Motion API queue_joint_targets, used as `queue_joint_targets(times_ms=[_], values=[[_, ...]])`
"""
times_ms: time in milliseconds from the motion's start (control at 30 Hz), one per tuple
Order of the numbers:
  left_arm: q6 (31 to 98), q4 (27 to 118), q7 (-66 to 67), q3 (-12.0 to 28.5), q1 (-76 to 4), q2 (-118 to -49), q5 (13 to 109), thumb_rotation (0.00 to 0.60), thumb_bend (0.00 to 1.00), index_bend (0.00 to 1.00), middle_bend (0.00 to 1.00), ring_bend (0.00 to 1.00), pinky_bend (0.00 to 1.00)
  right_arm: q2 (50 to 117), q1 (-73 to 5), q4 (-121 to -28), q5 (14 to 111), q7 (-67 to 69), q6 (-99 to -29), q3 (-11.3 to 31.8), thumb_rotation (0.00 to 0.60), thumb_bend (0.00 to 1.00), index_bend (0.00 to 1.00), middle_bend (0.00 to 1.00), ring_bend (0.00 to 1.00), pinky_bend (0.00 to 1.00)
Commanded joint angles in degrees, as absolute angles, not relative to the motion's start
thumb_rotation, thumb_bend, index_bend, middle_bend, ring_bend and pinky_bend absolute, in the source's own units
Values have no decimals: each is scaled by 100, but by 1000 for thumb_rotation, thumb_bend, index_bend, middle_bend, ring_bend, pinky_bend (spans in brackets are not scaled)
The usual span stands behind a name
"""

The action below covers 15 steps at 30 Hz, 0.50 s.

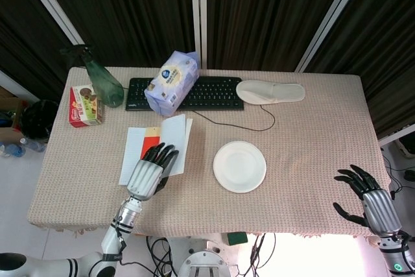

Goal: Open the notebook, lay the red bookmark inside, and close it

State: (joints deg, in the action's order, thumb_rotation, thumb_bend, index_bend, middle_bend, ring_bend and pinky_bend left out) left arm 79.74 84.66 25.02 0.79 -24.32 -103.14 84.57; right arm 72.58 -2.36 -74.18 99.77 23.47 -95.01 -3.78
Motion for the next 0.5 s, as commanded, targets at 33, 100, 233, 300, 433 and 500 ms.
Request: queue_joint_targets(times_ms=[33, 100, 233, 300, 433, 500], values=[[8028, 8672, 2543, 89, -2327, -10188, 8421, 600, 528, 145, 102, 59, 149, 7259, -241, -7413, 9981, 2355, -9505, -376, 600, 204, 311, 205, 101, 193], [8067, 8788, 2552, 79, -2266, -10129, 8413, 600, 528, 140, 91, 45, 142, 7260, -246, -7411, 9981, 2362, -9502, -374, 600, 205, 312, 205, 101, 193], [8053, 8985, 2628, 12, -2159, -10029, 8376, 600, 527, 126, 65, 21, 130, 7266, -263, -7406, 9988, 2362, -9476, -381, 600, 205, 312, 205, 100, 193], [7971, 9074, 2712, -29, -2134, -9980, 8319, 600, 523, 117, 46, 7, 123, 7269, -266, -7405, 9990, 2363, -9474, -383, 600, 205, 312, 205, 100, 193], [7889, 9150, 2929, 30, -2083, -9954, 8135, 589, 474, 92, 12, 0, 116, 7266, -270, -7403, 10002, 2367, -9483, -388, 600, 205, 312, 205, 101, 193], [7883, 9235, 2968, 68, -2044, -9908, 8035, 530, 437, 85, 3, 0, 113, 7262, -265, -7404, 10007, 2365, -9499, -390, 600, 205, 311, 205, 100, 193]])
